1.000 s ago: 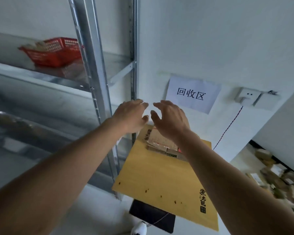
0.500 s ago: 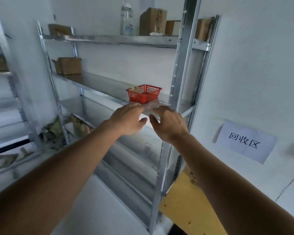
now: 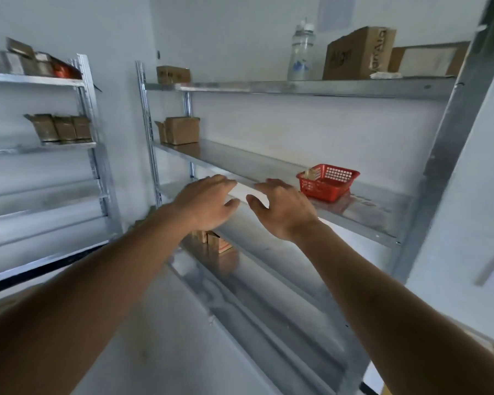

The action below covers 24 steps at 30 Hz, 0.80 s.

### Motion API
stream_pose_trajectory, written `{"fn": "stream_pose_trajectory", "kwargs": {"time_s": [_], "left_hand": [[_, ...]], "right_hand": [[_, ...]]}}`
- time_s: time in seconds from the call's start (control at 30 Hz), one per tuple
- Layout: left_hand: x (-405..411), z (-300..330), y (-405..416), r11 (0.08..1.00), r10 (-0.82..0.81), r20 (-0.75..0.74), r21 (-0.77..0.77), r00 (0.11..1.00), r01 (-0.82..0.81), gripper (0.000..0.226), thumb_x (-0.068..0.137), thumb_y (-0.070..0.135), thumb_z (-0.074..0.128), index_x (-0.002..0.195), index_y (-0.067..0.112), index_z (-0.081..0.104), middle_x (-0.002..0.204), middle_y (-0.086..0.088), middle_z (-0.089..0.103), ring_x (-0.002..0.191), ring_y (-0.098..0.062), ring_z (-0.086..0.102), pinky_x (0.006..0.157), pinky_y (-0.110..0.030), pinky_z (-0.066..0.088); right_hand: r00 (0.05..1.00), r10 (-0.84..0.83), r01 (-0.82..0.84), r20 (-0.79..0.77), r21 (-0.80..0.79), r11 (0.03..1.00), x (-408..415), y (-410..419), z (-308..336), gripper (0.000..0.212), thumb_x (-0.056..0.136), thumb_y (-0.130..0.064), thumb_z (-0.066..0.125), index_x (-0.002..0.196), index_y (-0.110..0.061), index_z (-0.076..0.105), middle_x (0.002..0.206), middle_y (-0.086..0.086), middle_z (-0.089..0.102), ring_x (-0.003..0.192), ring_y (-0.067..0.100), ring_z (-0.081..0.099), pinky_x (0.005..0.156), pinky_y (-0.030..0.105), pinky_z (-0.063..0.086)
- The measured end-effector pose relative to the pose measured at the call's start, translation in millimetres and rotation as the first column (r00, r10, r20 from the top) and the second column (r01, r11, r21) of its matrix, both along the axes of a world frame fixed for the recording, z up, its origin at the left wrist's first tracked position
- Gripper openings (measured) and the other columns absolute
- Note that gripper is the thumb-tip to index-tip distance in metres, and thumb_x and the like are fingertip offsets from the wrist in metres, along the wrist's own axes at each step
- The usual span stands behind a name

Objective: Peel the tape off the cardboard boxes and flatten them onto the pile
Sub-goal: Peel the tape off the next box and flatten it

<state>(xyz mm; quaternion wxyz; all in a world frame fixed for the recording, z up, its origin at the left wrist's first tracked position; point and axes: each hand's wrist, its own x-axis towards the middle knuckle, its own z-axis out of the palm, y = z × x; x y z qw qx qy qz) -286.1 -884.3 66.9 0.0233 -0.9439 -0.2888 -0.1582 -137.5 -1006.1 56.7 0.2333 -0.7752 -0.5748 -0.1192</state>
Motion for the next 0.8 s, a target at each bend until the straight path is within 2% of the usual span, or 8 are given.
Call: {"fn": "stream_pose_trajectory", "kwargs": {"time_s": [0.13,0.23,0.47,0.67,0.8], "left_hand": [[-10.5,-3.1,79.3,1.000,0.019,-0.031,-0.009,0.999,-0.020,0.060,0.109,0.046,0.040,0.161,0.018,0.032,0.167,-0.003,0.033,0.151,-0.025,0.035,0.120,-0.049,0.034],[-4.3,-6.5,146.0,0.999,0.034,-0.024,-0.007,0.999,-0.034,0.061,0.108,0.046,0.041,0.161,0.018,0.032,0.165,-0.004,0.035,0.148,-0.026,0.038,0.118,-0.050,0.036],[44.3,-19.6,312.7,0.998,0.069,-0.002,0.012,0.998,-0.068,0.061,0.107,0.048,0.043,0.160,0.020,0.035,0.165,-0.003,0.037,0.149,-0.026,0.038,0.120,-0.051,0.034],[84.2,-22.0,459.6,0.993,0.120,0.022,-0.002,0.993,-0.120,0.060,0.105,0.048,0.048,0.158,0.021,0.040,0.163,-0.004,0.041,0.146,-0.027,0.043,0.119,-0.049,0.035],[95.7,-22.0,556.0,0.990,0.139,0.015,-0.013,0.990,-0.139,0.059,0.105,0.050,0.047,0.157,0.023,0.042,0.162,-0.003,0.043,0.145,-0.027,0.045,0.117,-0.050,0.037]], "right_hand": [[1.000,0.010,-0.010,0.001,-0.006,1.000,-2.8,77.2,2.2,0.048,0.105,-0.052,0.044,0.141,-0.025,0.060,0.143,0.007,0.059,0.131,0.030,0.055,0.107,0.043,0.043],[0.999,0.033,-0.033,0.015,-0.014,0.999,5.9,141.1,2.4,0.048,0.105,-0.051,0.044,0.141,-0.024,0.060,0.141,0.007,0.060,0.130,0.030,0.056,0.106,0.041,0.043],[0.996,0.089,-0.087,0.031,-0.046,0.995,58.5,311.9,-12.0,0.052,0.105,-0.054,0.042,0.147,-0.026,0.055,0.146,0.004,0.056,0.131,0.026,0.055,0.109,0.042,0.043],[0.991,0.130,-0.129,0.002,-0.090,0.987,102.8,466.6,-9.7,0.051,0.105,-0.056,0.040,0.145,-0.027,0.054,0.141,0.001,0.059,0.126,0.023,0.057,0.107,0.042,0.047],[0.988,0.157,-0.157,-0.005,-0.135,0.978,115.5,558.9,-5.1,0.054,0.105,-0.055,0.039,0.149,-0.026,0.051,0.145,0.001,0.056,0.131,0.023,0.053,0.111,0.043,0.044]]}}
